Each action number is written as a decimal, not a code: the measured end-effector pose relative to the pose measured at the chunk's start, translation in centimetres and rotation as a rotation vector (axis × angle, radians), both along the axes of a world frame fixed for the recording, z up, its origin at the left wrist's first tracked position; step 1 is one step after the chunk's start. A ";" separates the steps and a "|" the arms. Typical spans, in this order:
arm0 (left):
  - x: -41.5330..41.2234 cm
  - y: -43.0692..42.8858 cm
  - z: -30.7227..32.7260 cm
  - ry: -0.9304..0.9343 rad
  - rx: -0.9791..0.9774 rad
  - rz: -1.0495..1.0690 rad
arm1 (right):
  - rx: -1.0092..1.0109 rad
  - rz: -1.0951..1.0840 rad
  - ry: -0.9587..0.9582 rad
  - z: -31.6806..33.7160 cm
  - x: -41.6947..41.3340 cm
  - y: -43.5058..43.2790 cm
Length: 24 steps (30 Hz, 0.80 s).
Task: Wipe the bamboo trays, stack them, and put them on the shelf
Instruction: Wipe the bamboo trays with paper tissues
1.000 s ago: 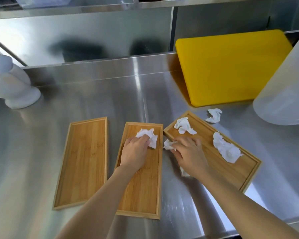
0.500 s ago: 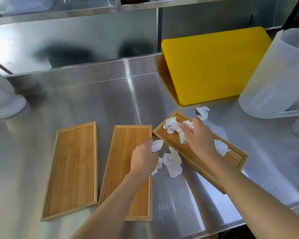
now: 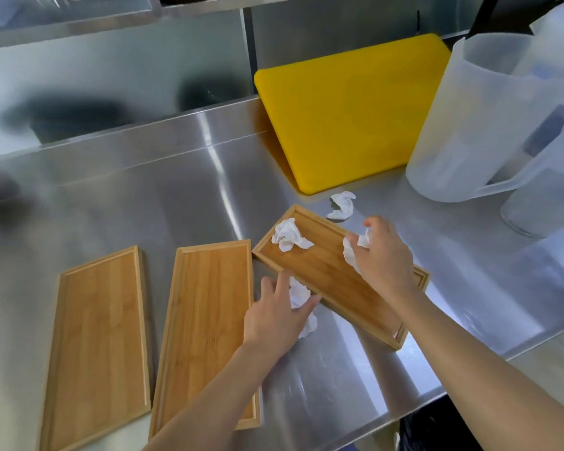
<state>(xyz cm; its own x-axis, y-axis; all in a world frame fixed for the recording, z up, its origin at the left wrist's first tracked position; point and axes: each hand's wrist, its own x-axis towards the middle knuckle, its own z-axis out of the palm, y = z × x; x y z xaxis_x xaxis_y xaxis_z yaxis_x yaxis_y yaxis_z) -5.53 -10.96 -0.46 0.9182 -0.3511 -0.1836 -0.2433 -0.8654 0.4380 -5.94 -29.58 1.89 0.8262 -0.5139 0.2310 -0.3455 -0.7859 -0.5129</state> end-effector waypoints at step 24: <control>5.8 -1.7 2.3 -0.164 -0.165 -0.009 | -0.068 0.159 0.002 -3.4 -3.2 -2.8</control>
<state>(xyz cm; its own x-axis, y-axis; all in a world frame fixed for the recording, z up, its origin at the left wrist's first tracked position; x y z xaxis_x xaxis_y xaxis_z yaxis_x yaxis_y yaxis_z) 0.28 -12.69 1.82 0.9278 -0.3720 0.0289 -0.3303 -0.7827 0.5275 -9.15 -32.39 -1.54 0.8963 -0.3602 0.2588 -0.2155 -0.8637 -0.4557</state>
